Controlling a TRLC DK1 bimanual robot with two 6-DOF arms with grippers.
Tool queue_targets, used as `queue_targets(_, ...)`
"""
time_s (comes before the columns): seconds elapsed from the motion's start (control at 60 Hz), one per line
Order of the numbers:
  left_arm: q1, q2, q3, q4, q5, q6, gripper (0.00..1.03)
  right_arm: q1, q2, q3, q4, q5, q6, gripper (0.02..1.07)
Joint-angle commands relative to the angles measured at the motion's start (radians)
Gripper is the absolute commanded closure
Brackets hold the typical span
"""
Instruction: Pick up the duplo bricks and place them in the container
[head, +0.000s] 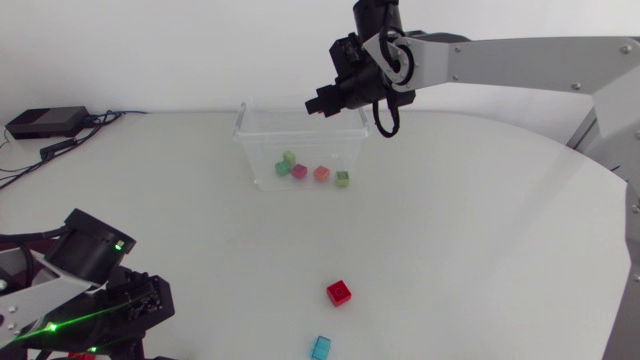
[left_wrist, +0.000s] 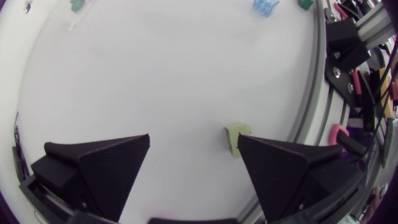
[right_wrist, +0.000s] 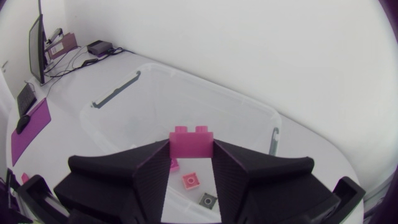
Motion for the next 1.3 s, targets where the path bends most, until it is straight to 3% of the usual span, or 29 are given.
queue_targets(0.0, -0.01, -0.006, -0.002, -0.035, -0.011, -0.024, 0.05, -0.01, 0.055, 0.05, 0.012, 0.012, 0.025, 0.84)
queue_targets(0.267, -0.132, 0.138, 0.036, -0.049, -0.032, -0.082, 0.05, 0.0, 0.141, 0.107, 0.011, 0.044, 0.03, 0.81)
queue_targets(0.383, -0.177, 0.192, 0.062, -0.046, -0.065, -0.116, 0.05, 0.003, 0.164, 0.119, 0.009, 0.064, 0.032, 0.58)
queue_targets(0.433, -0.18, 0.226, 0.079, -0.044, -0.065, -0.118, 0.05, 0.003, 0.179, 0.136, -0.003, 0.071, 0.032, 0.39)
queue_targets(0.55, -0.201, 0.284, 0.096, -0.032, -0.066, -0.131, 0.05, 0.002, 0.179, 0.139, -0.009, 0.09, 0.033, 0.26)
queue_targets(0.617, -0.238, 0.327, 0.104, -0.03, -0.075, -0.156, 0.06, -0.003, 0.158, 0.123, -0.009, 0.09, 0.033, 0.09)
queue_targets(0.817, -0.264, 0.407, 0.108, -0.027, -0.1, -0.179, 0.08, 0.009, 0.0, -0.004, 0.023, 0.104, 0.044, 0.07)
queue_targets(1.033, -0.26, 0.511, 0.118, -0.018, -0.106, -0.196, 0.3, 0.063, -0.238, -0.3, 0.005, 0.11, 0.076, 0.07)
queue_targets(1.1, -0.257, 0.522, 0.121, -0.003, -0.106, -0.199, 0.48, 0.091, -0.304, -0.397, -0.022, 0.107, 0.094, 0.07)
queue_targets(1.15, -0.241, 0.531, 0.13, 0.014, -0.106, -0.205, 0.75, 0.112, -0.348, -0.469, -0.038, 0.105, 0.104, 0.07)
queue_targets(1.167, -0.233, 0.537, 0.134, 0.017, -0.106, -0.207, 0.79, 0.118, -0.361, -0.487, -0.045, 0.105, 0.107, 0.07)
queue_targets(1.283, -0.223, 0.551, 0.142, 0.028, -0.106, -0.205, 0.8, 0.154, -0.434, -0.59, -0.126, 0.102, 0.125, 0.07)
